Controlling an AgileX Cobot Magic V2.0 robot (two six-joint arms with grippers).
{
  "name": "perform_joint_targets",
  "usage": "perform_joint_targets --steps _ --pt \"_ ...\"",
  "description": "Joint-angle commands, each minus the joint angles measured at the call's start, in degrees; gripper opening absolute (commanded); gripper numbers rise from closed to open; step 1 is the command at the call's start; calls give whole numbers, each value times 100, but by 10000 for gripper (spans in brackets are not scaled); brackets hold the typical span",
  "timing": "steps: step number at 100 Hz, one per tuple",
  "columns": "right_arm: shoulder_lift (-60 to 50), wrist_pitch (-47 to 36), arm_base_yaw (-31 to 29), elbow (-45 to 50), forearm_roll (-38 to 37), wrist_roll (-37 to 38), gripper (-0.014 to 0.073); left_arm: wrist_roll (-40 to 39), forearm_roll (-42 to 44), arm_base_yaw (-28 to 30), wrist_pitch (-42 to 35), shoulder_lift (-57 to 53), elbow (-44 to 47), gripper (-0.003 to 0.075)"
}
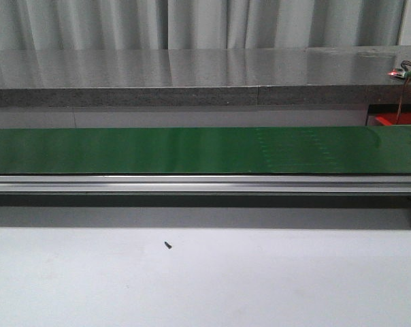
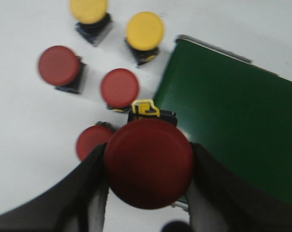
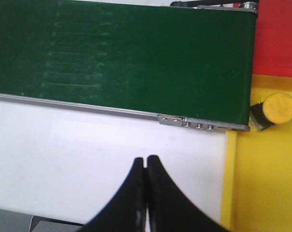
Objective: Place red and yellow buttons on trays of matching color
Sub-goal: 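Move the red button onto the belt with the left gripper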
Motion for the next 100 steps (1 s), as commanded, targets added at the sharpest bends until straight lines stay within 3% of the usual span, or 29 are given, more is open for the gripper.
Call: perform_joint_targets --steps 1,18,55,62,81,88,100 --pt "-123 -248 3 -137 -6 -52 -106 21 -95 -324 -331 -290 -187 157" --pt "-123 -248 3 -137 -6 -52 -106 21 -1 -646 -467 -113 -187 157" --pt "-123 -248 3 -137 -6 -52 -106 21 22 -670 -440 245 -187 171" --pt "-123 -248 3 -137 -6 -52 -106 31 22 -670 -440 245 -187 228" --pt "-123 -248 3 -137 -6 -52 -106 46 22 -670 -415 245 -187 503" --pt "-123 -253 3 -137 -6 -52 -106 46 -68 -670 -403 245 -187 544" --pt "-123 -253 3 -137 -6 -52 -106 65 -194 -670 -396 191 -187 546"
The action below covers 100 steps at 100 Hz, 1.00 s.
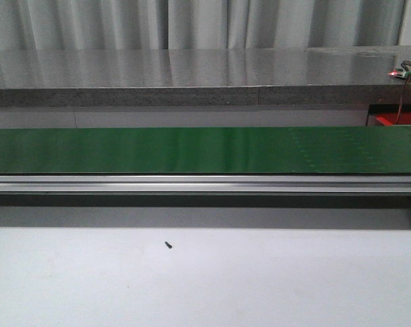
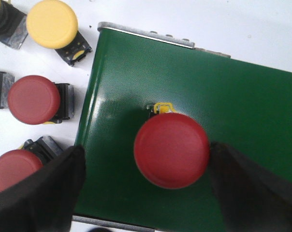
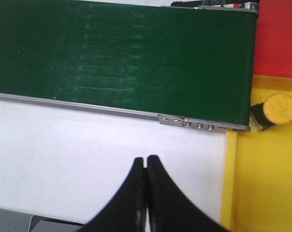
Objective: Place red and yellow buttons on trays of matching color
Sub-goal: 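Move the red button onto the belt with the left gripper, then lower the left gripper onto a second red button and grasp it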
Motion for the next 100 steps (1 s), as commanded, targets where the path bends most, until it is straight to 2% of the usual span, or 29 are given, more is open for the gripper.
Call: perform_joint_targets --steps 1,41,61,81,100 --pt "-123 -253 3 -137 -6 -37 -106 42 -188 -35 -165 -345 -187 546" --pt "-123 -271 3 -137 -6 -37 -106 64 -140 42 -350 -1364 -187 546" --pt "-123 -271 3 -137 -6 -37 -106 64 -73 498 -282 -1408 -63 546" --pt "-123 -277 3 -137 -6 -37 -106 53 -63 1078 -750 -1362 498 546" --pt "-123 -291 3 -137 -6 -37 -106 27 -49 1199 -798 -980 735 545"
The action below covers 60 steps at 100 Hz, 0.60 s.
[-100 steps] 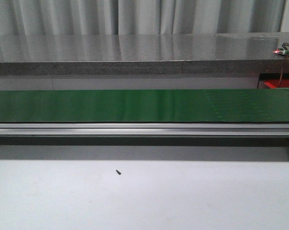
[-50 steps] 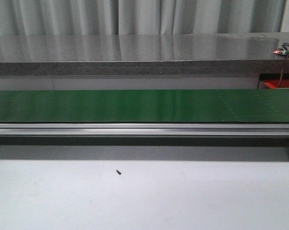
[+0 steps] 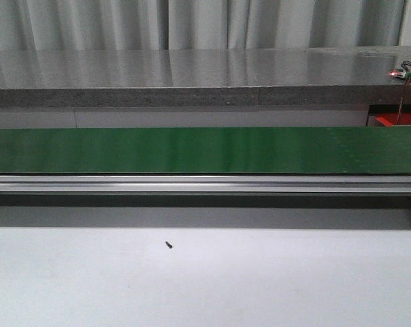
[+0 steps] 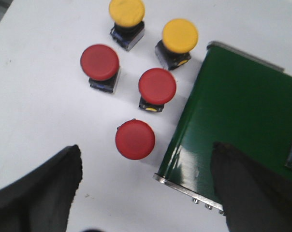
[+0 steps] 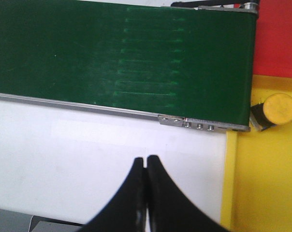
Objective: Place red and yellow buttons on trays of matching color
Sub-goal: 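Lower the left gripper onto a second red button and grasp it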
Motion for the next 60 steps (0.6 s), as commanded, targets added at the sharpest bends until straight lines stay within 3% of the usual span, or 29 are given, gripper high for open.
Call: perform_joint_targets --steps 1,60 --pt "-123 -282 3 -137 -6 -37 -106 -29 -72 7 -304 -15 -95 545" --pt "-123 -282 3 -137 -6 -37 -106 -149 28 7 -483 1093 -95 545"
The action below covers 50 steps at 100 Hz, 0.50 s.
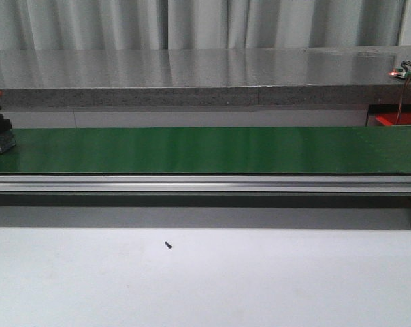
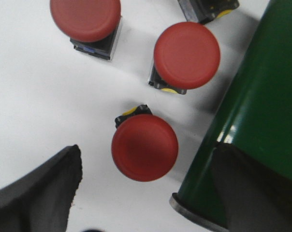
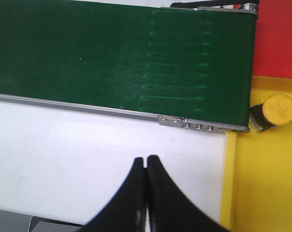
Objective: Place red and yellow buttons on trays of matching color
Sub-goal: 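Lower the left gripper onto a second red button and grasp it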
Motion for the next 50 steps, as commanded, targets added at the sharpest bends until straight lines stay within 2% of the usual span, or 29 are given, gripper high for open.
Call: perform_joint_targets --steps 1,26,50 --pt "-123 -279 3 -137 -6 -37 -106 -59 -16 -7 -219 -156 -126 545" --pt "-123 -279 3 -137 -6 -37 -106 -70 -16 -7 -395 -8 -126 532" --pt "-123 -309 3 -137 -6 -37 -106 -70 25 -7 -424 3 -126 333"
